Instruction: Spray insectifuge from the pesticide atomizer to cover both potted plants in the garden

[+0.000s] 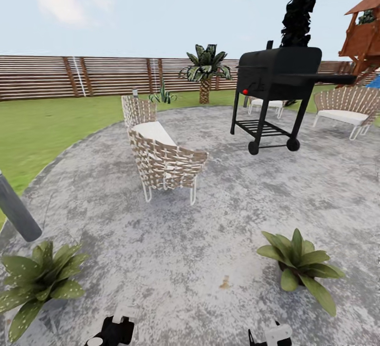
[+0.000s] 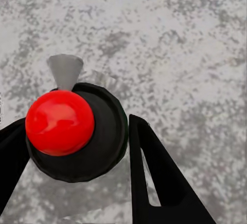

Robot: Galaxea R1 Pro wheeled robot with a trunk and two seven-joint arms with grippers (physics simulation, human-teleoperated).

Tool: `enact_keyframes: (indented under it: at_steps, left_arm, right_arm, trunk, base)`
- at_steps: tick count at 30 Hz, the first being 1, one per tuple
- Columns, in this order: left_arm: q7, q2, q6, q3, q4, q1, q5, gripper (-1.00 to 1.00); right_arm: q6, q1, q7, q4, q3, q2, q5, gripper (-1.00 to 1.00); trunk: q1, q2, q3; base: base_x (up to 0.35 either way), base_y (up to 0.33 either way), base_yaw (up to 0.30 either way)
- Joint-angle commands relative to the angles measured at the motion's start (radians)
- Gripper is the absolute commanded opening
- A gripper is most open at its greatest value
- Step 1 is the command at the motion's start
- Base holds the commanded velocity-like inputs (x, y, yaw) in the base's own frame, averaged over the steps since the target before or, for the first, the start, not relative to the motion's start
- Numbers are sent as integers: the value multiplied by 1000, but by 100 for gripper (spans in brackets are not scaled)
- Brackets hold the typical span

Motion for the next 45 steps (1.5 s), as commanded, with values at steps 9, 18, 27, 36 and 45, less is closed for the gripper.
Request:
enact_keyframes:
  at_steps: [9,18,27,36,45]
  left_arm:
    - [-2,0,-3,2,0,0,-7,-100]
    - [-2,0,-3,2,0,0,-8,-100]
    - [-2,0,-3,2,0,0,-8,-100]
    - [-3,0,-3,2,0,0,-8,-100]
    - [-3,0,-3,2,0,0,-7,-100]
  right_arm:
    - [-2,-1,-7,2,-4,0,11,100]
    - [-2,-1,-7,2,-4,0,11,100]
    - [-2,-1,-6,3,-3,0,11,100]
    - [-2,-1,-7,3,-3,0,11,100]
    - [-2,-1,-7,3,-3,0,11,100]
  trunk:
    - [0,0,-1]
    - [0,0,-1]
    - [0,0,-1]
    - [0,0,-1]
    - [0,0,-1]
  base:
    - [200,251,-295]
    - [107,74,-295]
    - [1,0,-295]
    - [74,208,-295]
    - [159,168,-295]
